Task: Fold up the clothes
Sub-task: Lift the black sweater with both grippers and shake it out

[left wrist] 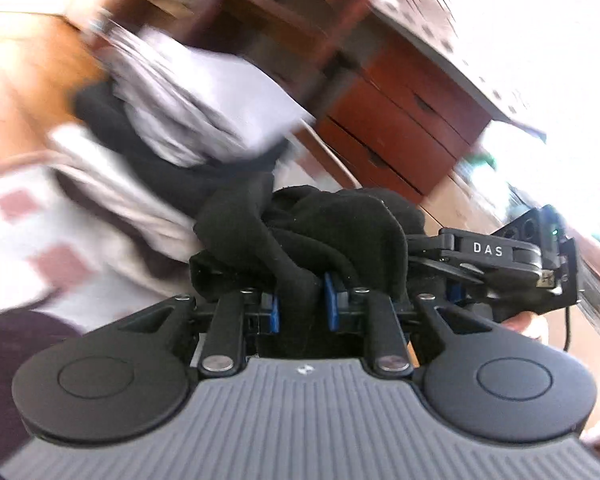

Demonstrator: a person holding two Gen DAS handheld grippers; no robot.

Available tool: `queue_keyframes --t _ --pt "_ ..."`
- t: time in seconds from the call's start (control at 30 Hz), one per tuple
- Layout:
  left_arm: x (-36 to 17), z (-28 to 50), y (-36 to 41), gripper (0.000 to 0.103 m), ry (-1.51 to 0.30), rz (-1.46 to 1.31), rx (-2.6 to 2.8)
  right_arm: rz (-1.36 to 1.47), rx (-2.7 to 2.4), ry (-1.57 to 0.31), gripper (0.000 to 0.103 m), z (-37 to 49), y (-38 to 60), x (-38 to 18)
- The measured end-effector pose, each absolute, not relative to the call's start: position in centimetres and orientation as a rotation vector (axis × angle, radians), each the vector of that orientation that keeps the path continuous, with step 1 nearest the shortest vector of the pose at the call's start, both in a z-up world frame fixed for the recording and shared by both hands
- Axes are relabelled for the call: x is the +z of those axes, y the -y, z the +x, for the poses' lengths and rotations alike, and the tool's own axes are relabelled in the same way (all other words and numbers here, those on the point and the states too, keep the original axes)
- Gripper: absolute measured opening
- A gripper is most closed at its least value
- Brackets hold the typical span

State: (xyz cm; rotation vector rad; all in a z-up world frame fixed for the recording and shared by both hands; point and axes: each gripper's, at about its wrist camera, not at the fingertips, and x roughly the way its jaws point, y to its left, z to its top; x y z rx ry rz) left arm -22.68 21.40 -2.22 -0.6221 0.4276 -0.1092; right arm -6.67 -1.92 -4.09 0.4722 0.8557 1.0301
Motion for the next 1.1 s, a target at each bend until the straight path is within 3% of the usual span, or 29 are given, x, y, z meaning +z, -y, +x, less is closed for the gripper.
queue_keyframes --t 0.17,0.3,0.43,0.47,0.5,0.53,0.63,0.77,0.9,1.1 --pt "1.9 -30.9 -26.2 0.019 -0.275 -0.590 0.113 0.301 1.271 -0.850 0.029 -8.7 -8.7 -0.6" --pt "6.8 -39.0 -28.5 0.019 -0.074 -0.524 0.246 0.258 1.535 -0.740 0.029 -12.4 -14.7 3.8" --pt "7.7 -42.2 -30.7 0.030 -0.158 -0.464 0.504 0.260 1.696 -0.702 0.033 -13.9 -18.8 4.5" --pt "6.8 -42.3 -31.7 0.033 -0.225 -0.464 0.577 0.181 1.636 -0.732 0.038 -14.1 -19.5 2.9" --pt "4.8 -42.0 -33.2 0.034 -0.318 -0.495 0.639 0.102 1.575 -0.760 0.053 -14.3 -20.2 1.3" --pt "2.3 -41.6 -34.8 0.034 -0.404 -0.557 0.667 0.024 1.511 -0.787 0.061 -14.5 -20.9 -0.3" --pt "-5.6 -41.8 -39.0 0.034 -0.545 -0.829 0.596 -0.202 1.313 -0.857 0.060 -15.2 -23.0 -5.1" --pt "-9.1 -41.7 -41.8 0.035 -0.610 -0.860 0.585 -0.489 1.029 -0.929 0.057 -16.0 -25.8 -11.4" --pt "-9.3 -41.0 -43.2 0.056 -0.600 -0.773 0.545 -0.500 1.029 -0.913 0.059 -16.8 -25.7 -11.7" --pt "-14.5 -40.8 -43.0 0.061 -0.700 -0.843 0.566 -0.440 1.160 -0.950 0.059 -20.2 -26.9 -12.4"
